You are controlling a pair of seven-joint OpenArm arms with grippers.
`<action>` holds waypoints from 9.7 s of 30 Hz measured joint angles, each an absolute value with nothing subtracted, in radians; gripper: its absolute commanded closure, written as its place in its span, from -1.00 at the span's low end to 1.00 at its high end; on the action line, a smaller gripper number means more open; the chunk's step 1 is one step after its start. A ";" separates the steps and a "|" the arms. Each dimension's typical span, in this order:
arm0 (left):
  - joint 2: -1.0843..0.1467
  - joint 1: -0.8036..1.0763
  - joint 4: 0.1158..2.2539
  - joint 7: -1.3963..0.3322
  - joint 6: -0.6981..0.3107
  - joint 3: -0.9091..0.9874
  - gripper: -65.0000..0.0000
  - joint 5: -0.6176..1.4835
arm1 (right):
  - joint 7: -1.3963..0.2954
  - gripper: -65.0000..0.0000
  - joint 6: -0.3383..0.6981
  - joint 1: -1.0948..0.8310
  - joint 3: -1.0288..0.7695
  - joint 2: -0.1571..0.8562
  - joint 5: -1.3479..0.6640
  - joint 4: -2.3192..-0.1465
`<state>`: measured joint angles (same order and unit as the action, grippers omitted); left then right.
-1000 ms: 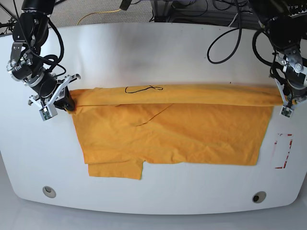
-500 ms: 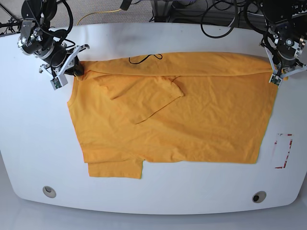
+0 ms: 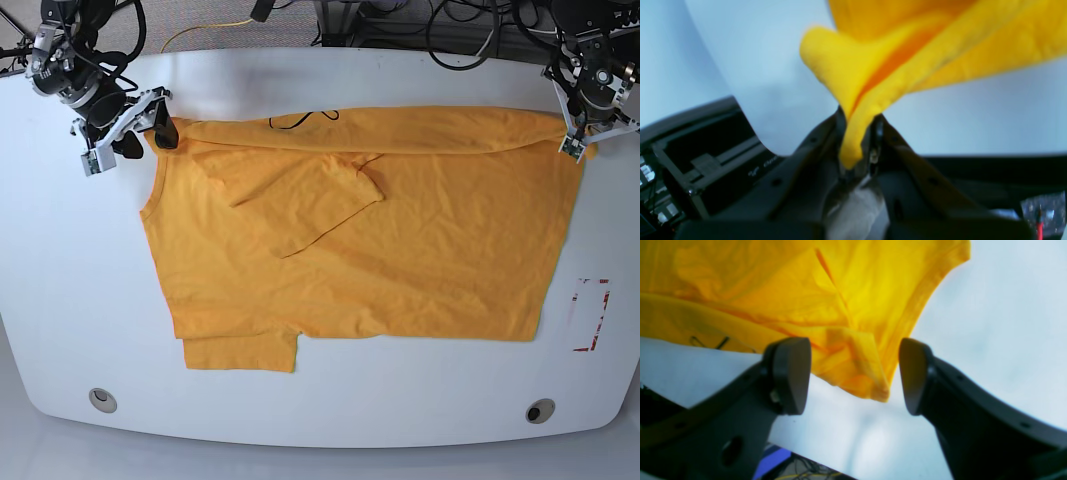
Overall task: Fold the T-shirt properly
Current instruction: 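Grasp the shirt edge near the collar with the right gripper, then pull the shirt edge taut with both grippers toward the arm bases, then move both grippers along the shirt sides and grasp the hem corners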
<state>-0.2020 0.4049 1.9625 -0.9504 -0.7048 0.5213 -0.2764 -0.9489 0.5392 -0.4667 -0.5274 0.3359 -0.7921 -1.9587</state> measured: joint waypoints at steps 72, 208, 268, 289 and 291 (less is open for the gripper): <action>-0.220 0.416 1.961 -0.948 -0.704 0.500 1.00 -0.272 | -0.887 1.00 0.539 -0.112 -0.159 0.223 -0.492 -1.625; -0.255 0.506 1.620 -0.605 -0.698 0.772 0.20 0.045 | -0.886 0.20 0.625 -0.676 -0.460 0.318 -0.634 -1.882; -0.225 -0.261 1.336 -0.705 -0.700 0.669 -0.04 -0.159 | -0.540 -0.33 0.617 0.474 -0.190 0.309 -0.219 -0.835; -0.240 -0.326 1.132 -0.561 -0.701 0.665 -0.41 -0.157 | -0.343 0.37 0.614 0.505 -0.124 0.258 -0.232 -0.674; -0.247 -0.337 1.098 -0.535 -0.658 0.666 -0.53 -0.159 | -0.345 0.46 0.614 0.503 -0.125 0.261 -0.232 -0.674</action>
<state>-0.2474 -0.3367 1.0981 -0.5350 -0.6579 0.6659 -0.1593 -0.3450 0.6140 0.5026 -0.1246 0.2611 -0.2317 -0.6743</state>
